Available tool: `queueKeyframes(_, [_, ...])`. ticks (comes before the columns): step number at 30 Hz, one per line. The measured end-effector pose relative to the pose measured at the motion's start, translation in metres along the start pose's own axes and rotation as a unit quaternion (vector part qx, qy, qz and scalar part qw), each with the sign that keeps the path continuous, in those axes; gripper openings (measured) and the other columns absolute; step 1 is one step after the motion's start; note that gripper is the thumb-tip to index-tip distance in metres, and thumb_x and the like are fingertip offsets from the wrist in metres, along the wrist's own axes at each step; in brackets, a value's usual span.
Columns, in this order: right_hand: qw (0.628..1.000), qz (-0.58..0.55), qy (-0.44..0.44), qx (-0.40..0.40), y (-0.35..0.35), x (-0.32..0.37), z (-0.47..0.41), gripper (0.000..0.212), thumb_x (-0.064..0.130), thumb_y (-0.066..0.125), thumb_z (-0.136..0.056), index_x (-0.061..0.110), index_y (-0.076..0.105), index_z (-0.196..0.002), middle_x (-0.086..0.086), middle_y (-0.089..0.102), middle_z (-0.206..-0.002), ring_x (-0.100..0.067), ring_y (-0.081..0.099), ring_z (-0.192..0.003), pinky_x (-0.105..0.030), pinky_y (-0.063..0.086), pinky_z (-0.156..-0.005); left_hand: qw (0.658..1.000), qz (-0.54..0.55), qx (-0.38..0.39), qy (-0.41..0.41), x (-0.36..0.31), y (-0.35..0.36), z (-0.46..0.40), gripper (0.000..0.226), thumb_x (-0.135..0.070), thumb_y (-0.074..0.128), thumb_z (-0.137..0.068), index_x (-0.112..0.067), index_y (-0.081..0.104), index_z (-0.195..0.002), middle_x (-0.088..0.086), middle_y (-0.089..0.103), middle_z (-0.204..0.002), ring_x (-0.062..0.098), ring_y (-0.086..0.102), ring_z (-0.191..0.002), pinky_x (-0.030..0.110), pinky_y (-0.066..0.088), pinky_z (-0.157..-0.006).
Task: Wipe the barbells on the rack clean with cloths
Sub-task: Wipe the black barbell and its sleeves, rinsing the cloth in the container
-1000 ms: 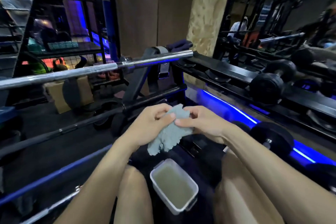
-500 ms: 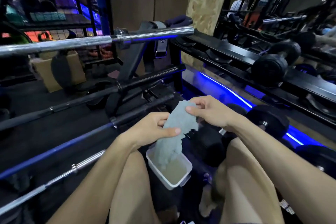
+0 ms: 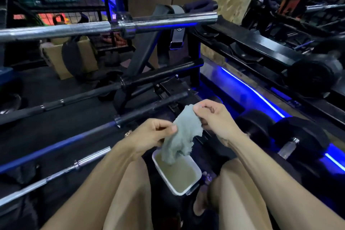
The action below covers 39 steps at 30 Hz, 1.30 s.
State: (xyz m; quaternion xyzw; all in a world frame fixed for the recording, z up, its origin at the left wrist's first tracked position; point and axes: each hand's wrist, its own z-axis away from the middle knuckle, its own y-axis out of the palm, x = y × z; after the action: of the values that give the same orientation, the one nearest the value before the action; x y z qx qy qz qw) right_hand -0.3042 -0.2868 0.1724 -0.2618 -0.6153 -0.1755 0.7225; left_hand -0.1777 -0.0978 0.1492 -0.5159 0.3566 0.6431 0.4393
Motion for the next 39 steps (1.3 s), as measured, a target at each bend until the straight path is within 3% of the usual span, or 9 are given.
queueKeyframes(8, [0.994, 0.047, -0.085, 0.057, 0.006, -0.013, -0.03, 0.011, 0.008, 0.067, -0.097, 0.011, 0.069, -0.087, -0.001, 0.064, -0.07, -0.019, 0.054, -0.065, -0.035, 0.045, -0.06, 0.994, -0.063, -0.09, -0.025, 0.026, -0.02, -0.027, 0.016, -0.024, 0.085, -0.083, -0.019, 0.075, -0.071, 0.006, 0.072, -0.074, 0.023, 0.063, -0.069, 0.04, 0.053, -0.071])
queueKeyframes(12, [0.975, 0.114, -0.13, 0.141, 0.017, 0.004, -0.031, 0.006, 0.007, 0.068, -0.097, 0.009, 0.071, -0.092, -0.003, 0.069, -0.079, -0.01, 0.058, -0.07, -0.028, 0.049, -0.065, 1.0, -0.012, 0.019, -0.009, 0.02, -0.024, -0.023, 0.042, -0.046, 0.075, -0.09, -0.015, 0.071, -0.118, 0.009, 0.075, -0.115, 0.028, 0.071, -0.109, 0.044, 0.057, -0.095])
queueKeyframes(15, [0.967, 0.14, -0.157, 0.14, 0.022, 0.012, -0.036, 0.005, 0.009, 0.07, -0.095, 0.01, 0.073, -0.091, -0.008, 0.071, -0.082, -0.005, 0.059, -0.069, -0.02, 0.046, -0.065, 0.998, 0.057, 0.01, -0.03, 0.013, -0.024, -0.028, 0.053, -0.052, 0.05, -0.101, -0.008, 0.069, -0.124, 0.015, 0.073, -0.119, 0.032, 0.069, -0.114, 0.047, 0.055, -0.099])
queueKeyframes(20, [0.969, 0.169, -0.162, 0.079, 0.014, -0.003, -0.056, 0.005, 0.023, 0.076, -0.092, 0.023, 0.075, -0.087, 0.001, 0.073, -0.083, -0.02, 0.066, -0.07, -0.038, 0.054, -0.068, 0.996, 0.04, -0.071, 0.035, 0.021, -0.028, -0.046, 0.037, -0.035, 0.059, -0.097, -0.004, 0.076, -0.106, 0.016, 0.076, -0.107, 0.033, 0.072, -0.106, 0.049, 0.054, -0.102])
queueKeyframes(25, [0.966, 0.16, -0.203, 0.021, 0.013, -0.037, -0.072, 0.007, 0.019, 0.08, -0.088, 0.018, 0.076, -0.082, 0.007, 0.073, -0.097, -0.015, 0.069, -0.086, -0.031, 0.053, -0.076, 0.973, -0.05, -0.211, 0.079, 0.037, -0.035, -0.076, 0.018, -0.036, 0.083, -0.077, -0.018, 0.079, -0.075, 0.001, 0.077, -0.078, 0.02, 0.074, -0.076, 0.044, 0.059, -0.077])
queueKeyframes(28, [0.971, 0.163, -0.169, 0.035, 0.016, -0.062, -0.08, 0.007, 0.017, 0.08, -0.088, 0.02, 0.075, -0.084, 0.006, 0.073, -0.089, -0.02, 0.068, -0.081, -0.04, 0.054, -0.075, 0.956, -0.088, -0.265, 0.086, 0.049, -0.044, -0.093, 0.028, -0.035, 0.09, -0.07, -0.019, 0.068, -0.063, 0.001, 0.073, -0.07, 0.021, 0.07, -0.065, 0.037, 0.055, -0.061])
queueKeyframes(33, [0.978, 0.168, -0.113, 0.043, 0.017, -0.092, -0.102, 0.012, 0.014, 0.077, -0.09, 0.025, 0.074, -0.086, 0.01, 0.072, -0.08, -0.009, 0.065, -0.072, -0.026, 0.051, -0.069, 0.972, -0.045, -0.218, 0.081, 0.07, -0.064, -0.123, 0.034, -0.032, 0.094, -0.069, -0.024, 0.061, -0.065, 0.002, 0.078, -0.1, 0.026, 0.075, -0.094, 0.057, 0.057, -0.085])
queueKeyframes(37, [0.987, 0.145, -0.062, 0.042, 0.018, -0.115, -0.134, 0.009, 0.013, 0.073, -0.093, 0.022, 0.073, -0.088, 0.005, 0.073, -0.084, -0.01, 0.066, -0.077, -0.025, 0.051, -0.075, 0.978, 0.039, -0.193, 0.069, 0.076, -0.069, -0.15, 0.036, -0.016, 0.087, -0.07, -0.006, 0.052, -0.072, 0.007, 0.078, -0.107, 0.03, 0.074, -0.103, 0.039, 0.06, -0.078])
queueKeyframes(39, [0.998, 0.035, 0.011, 0.043, 0.022, -0.122, -0.151, 0.007, 0.015, 0.071, -0.094, 0.02, 0.072, -0.089, 0.0, 0.074, -0.091, -0.014, 0.066, -0.084, -0.03, 0.053, -0.081, 0.978, 0.088, -0.176, 0.066, 0.073, -0.068, -0.164, 0.035, -0.008, 0.084, -0.072, -0.007, 0.049, -0.074, 0.01, 0.077, -0.11, 0.032, 0.072, -0.108, 0.034, 0.06, -0.075])
